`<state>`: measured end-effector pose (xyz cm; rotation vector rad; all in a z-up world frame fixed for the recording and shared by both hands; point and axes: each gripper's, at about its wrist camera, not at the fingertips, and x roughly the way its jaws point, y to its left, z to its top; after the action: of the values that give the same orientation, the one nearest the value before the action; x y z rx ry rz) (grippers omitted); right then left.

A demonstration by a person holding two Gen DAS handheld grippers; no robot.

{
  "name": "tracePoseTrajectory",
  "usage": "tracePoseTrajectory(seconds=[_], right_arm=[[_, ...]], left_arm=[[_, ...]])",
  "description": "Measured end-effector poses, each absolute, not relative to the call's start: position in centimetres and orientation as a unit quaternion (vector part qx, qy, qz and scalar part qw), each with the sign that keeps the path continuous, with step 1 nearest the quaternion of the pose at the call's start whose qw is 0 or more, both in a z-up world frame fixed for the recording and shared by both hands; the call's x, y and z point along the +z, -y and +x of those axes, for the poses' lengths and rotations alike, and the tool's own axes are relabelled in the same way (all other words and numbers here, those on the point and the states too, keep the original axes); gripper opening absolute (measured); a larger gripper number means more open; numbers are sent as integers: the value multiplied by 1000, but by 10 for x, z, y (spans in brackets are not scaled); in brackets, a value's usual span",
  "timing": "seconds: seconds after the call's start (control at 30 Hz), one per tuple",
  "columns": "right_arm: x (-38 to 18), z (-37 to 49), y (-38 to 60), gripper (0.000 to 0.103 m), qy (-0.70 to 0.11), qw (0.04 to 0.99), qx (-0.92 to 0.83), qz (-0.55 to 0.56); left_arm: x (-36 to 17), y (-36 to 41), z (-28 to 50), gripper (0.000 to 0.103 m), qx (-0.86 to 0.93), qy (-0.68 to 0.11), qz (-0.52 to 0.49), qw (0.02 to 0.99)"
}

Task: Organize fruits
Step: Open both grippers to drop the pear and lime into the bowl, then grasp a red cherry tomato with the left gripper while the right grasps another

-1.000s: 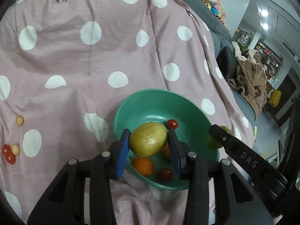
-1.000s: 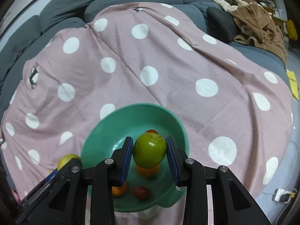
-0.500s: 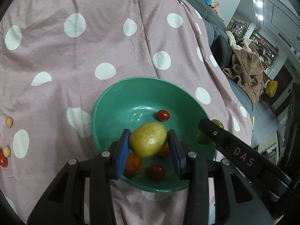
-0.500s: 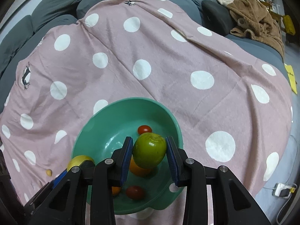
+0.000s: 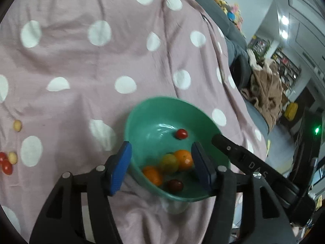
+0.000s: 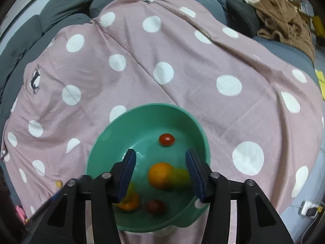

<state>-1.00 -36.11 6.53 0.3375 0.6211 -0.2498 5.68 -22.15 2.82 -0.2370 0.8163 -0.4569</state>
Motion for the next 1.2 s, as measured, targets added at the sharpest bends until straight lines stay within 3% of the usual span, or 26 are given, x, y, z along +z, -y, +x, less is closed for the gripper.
tracePoseTrajectory(seconds=[0.33,0.67,0.73,0.9,1.0,1.2], right_arm=[[70,-3,306,52,-307,942,-34,133],[36,12,188,52,-357,929,93,26],[24,16,155,52,-377,917,130,7],[-14,39,77,48,-442,869,223,1],[-39,53,43,33,-478,846,236,-3],[-75,76,16,33,-524,820,231,-10]], left_arm=[[45,77,29,61,-82,-376,-135,913],[9,-59,21,59,36,-385,-217,896],[1,-66,26,54,32,-392,-226,891],[-13,-79,42,28,16,-402,-257,879],[-18,-88,49,24,7,-407,-269,873],[-28,-95,57,24,-5,-420,-279,863]])
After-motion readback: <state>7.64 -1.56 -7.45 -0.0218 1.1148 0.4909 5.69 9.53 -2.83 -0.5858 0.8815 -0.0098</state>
